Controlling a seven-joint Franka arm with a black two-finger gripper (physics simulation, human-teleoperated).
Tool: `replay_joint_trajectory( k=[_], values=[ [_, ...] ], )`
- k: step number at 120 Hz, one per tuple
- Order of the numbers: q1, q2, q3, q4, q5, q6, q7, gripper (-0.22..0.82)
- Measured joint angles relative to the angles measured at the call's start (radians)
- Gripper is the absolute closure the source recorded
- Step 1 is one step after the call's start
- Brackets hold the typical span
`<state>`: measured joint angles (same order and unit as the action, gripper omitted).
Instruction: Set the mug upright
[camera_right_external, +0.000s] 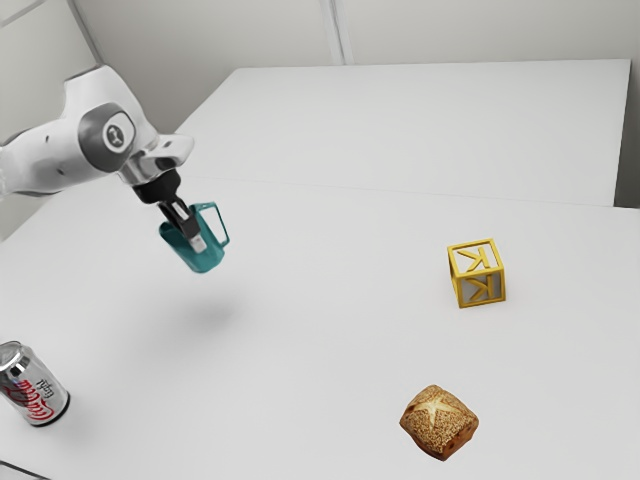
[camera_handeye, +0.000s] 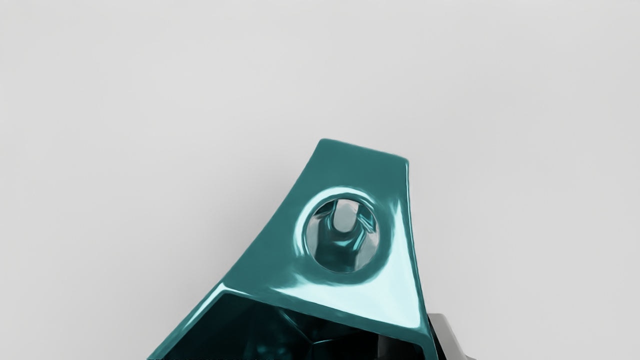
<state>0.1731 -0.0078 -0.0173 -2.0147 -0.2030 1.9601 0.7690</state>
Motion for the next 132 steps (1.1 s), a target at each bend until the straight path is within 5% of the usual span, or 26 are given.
replay_joint_trajectory(
  k=[28,92,108,132],
  values=[
    [-0.081,0.080,-0.040,-0.014,0.120,0.115,-0.161,0.78],
    [-0.058,0.205,-0.063,-0.008,0.193,0.210,-0.369,0.77],
    [-0.058,0.223,-0.062,-0.007,0.190,0.217,-0.393,0.68],
    [-0.058,0.207,-0.062,-0.007,0.187,0.219,-0.419,0.30]
  ],
)
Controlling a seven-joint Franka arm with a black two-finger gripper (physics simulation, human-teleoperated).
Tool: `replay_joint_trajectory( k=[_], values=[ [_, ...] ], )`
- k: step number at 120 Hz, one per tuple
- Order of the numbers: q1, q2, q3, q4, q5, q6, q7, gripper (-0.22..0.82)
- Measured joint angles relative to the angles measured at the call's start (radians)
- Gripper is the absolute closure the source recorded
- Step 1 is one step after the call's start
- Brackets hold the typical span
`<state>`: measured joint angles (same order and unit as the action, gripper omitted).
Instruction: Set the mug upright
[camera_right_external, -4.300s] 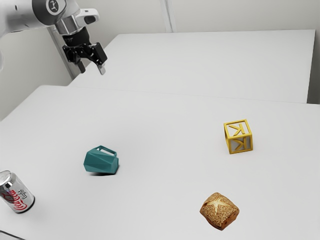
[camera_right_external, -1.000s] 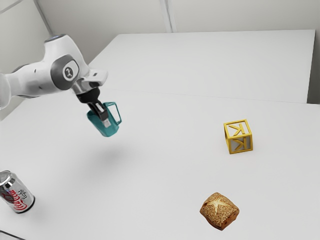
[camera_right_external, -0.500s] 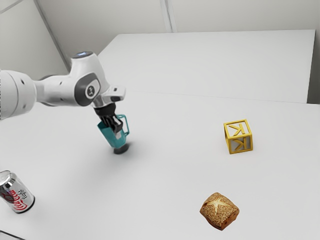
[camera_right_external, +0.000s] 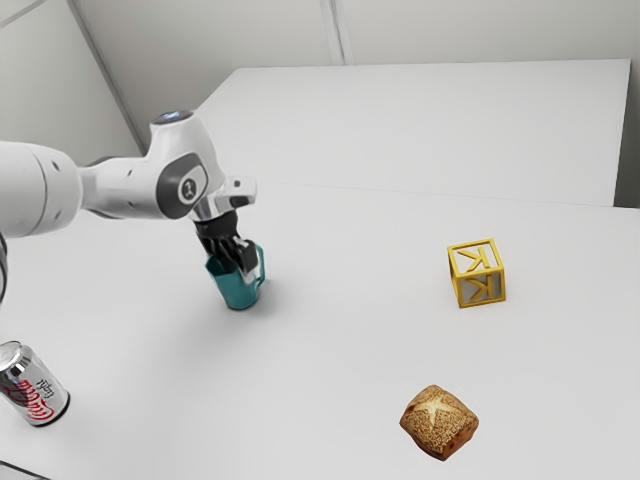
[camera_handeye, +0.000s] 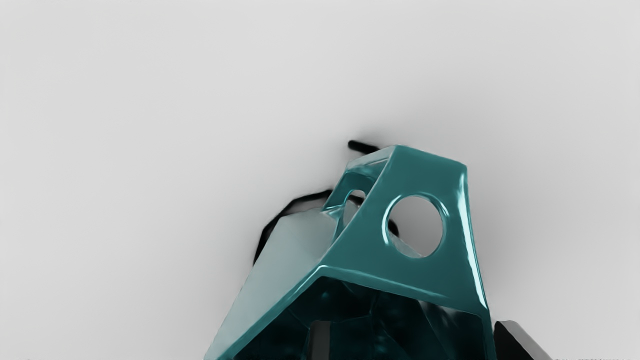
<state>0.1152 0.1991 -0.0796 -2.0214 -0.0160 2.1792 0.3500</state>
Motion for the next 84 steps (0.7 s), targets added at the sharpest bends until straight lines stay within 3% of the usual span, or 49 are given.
replay_joint_trajectory(
  k=[22,31,62,84],
  values=[
    [0.000,-0.102,-0.006,0.005,-0.005,-0.030,-0.014,0.13],
    [-0.001,-0.128,-0.008,0.068,-0.013,-0.081,-0.018,0.09],
    [0.003,-0.141,-0.035,0.373,-0.024,-0.324,-0.033,0.03],
    [-0.013,-0.185,-0.034,0.434,-0.026,-0.450,-0.040,0.01]
  ],
)
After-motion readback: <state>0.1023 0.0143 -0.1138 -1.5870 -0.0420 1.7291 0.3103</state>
